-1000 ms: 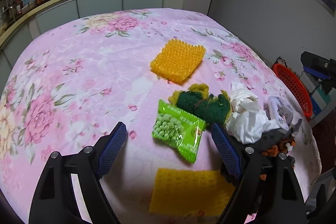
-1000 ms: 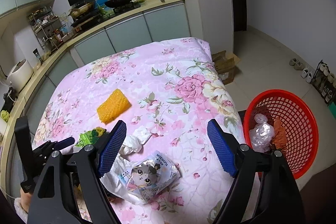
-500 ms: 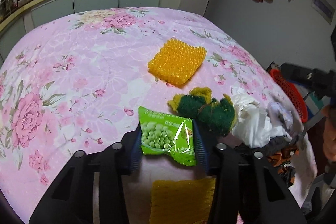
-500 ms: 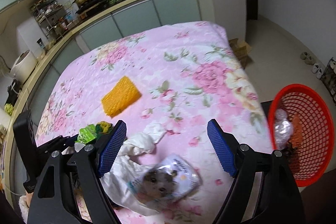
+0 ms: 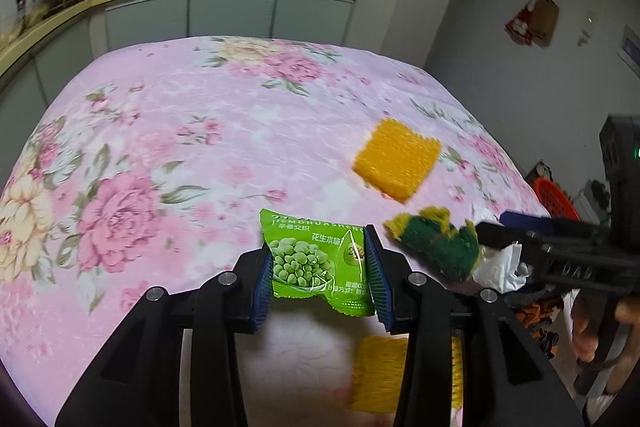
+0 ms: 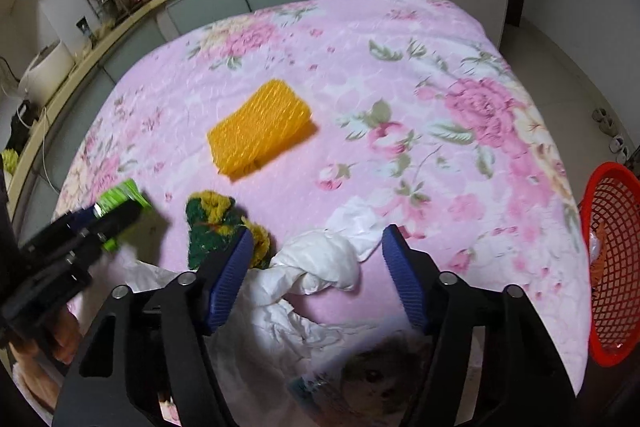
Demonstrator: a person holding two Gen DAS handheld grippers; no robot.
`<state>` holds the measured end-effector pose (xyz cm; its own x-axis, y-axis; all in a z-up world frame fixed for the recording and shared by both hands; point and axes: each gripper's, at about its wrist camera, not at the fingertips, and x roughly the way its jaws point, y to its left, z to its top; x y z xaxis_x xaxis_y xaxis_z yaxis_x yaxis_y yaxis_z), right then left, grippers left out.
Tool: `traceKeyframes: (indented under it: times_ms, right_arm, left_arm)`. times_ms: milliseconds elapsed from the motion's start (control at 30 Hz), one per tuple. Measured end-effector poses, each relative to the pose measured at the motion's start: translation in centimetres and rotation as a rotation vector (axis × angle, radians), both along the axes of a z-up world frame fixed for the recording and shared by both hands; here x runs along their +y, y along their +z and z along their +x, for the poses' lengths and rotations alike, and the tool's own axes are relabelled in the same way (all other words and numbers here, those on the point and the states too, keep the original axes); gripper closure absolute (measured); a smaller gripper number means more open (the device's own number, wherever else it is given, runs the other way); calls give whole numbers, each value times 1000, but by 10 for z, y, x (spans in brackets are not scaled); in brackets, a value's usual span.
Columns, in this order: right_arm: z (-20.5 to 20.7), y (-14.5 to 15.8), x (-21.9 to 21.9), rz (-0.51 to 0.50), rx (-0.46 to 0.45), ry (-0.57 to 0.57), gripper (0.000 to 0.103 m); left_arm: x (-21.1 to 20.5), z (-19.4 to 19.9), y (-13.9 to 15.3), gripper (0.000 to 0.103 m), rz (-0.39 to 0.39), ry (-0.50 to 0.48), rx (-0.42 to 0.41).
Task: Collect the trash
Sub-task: 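Grasp the white tissue with the right tool while the left tool holds the snack bag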
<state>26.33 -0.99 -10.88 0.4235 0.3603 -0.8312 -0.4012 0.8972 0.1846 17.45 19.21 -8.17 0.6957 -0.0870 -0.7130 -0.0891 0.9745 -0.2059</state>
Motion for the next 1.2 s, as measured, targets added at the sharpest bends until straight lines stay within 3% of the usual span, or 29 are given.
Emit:
traceKeyframes:
  times_ms: [233,367,800,1200]
  right_arm:
    - [-4,-5,5,-22,-9,11,58]
    - [-5,-6,3,-18,-18,9,62]
    - [-5,14,-2,24,-70,-7,64]
    - [-9,58,-16,86,-197,-46,64]
  left_arm:
    - [10,-3,2,64,-20,33,-7]
    - [12,-5,3,64,-23,42,-8]
    - [20,-12,13,64,-24,88,-26]
    - [19,-20,52,64,45,146,-115]
